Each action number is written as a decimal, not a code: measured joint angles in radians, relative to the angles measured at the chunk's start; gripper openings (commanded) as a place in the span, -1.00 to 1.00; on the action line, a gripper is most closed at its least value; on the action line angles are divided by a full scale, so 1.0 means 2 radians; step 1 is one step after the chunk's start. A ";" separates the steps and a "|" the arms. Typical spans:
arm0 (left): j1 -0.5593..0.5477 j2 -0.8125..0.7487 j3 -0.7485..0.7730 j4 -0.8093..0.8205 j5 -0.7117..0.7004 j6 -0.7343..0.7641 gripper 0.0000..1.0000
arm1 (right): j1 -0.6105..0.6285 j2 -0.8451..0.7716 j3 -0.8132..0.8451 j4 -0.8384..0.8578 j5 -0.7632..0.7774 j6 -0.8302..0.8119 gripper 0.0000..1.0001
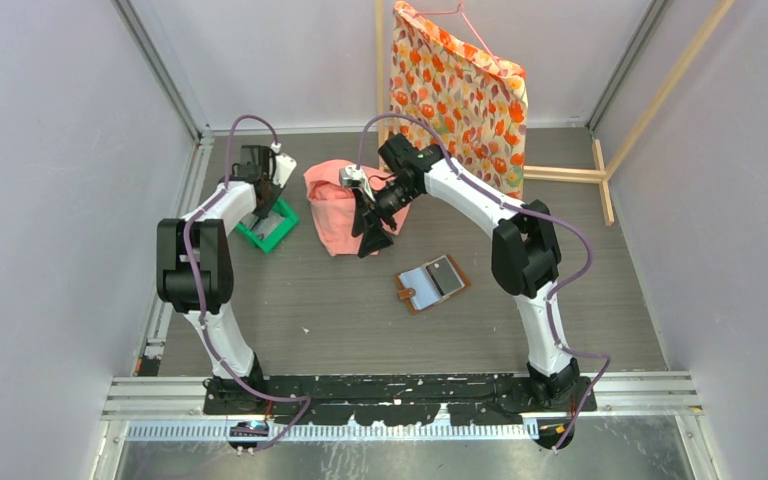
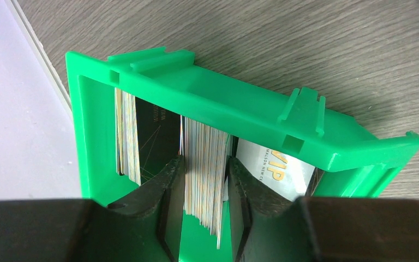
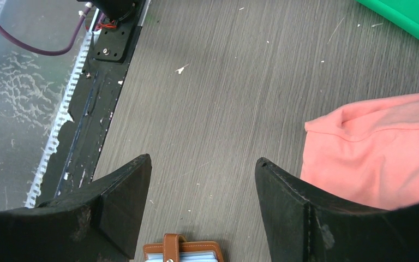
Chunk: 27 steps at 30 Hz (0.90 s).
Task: Put the credit cards into the card holder
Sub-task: Pick up the credit card from the storage box.
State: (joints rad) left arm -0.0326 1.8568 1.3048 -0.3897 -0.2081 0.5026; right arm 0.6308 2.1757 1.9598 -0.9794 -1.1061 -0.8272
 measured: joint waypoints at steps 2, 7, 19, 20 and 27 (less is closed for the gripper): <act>0.000 0.000 0.000 -0.001 0.001 0.000 -0.37 | 0.000 -0.003 -0.002 0.000 0.000 0.000 0.48; 0.001 0.000 0.000 -0.010 0.021 -0.001 -0.16 | 0.000 -0.005 -0.003 0.001 -0.001 0.000 0.48; 0.008 0.036 0.041 -0.074 0.061 -0.024 0.98 | 0.000 -0.005 -0.007 0.002 -0.002 0.000 0.48; 0.008 0.035 0.041 -0.073 0.061 -0.026 0.99 | 0.000 -0.005 -0.007 0.002 -0.002 0.000 0.48; 0.014 0.032 0.042 -0.073 0.080 -0.031 0.99 | 0.000 -0.005 -0.007 0.003 -0.004 0.000 0.48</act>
State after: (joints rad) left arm -0.0048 1.9202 1.3895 -0.5358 -0.0490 0.4404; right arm 0.6312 2.1654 1.9461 -0.9730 -1.1133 -0.8265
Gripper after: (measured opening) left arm 0.996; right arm 0.742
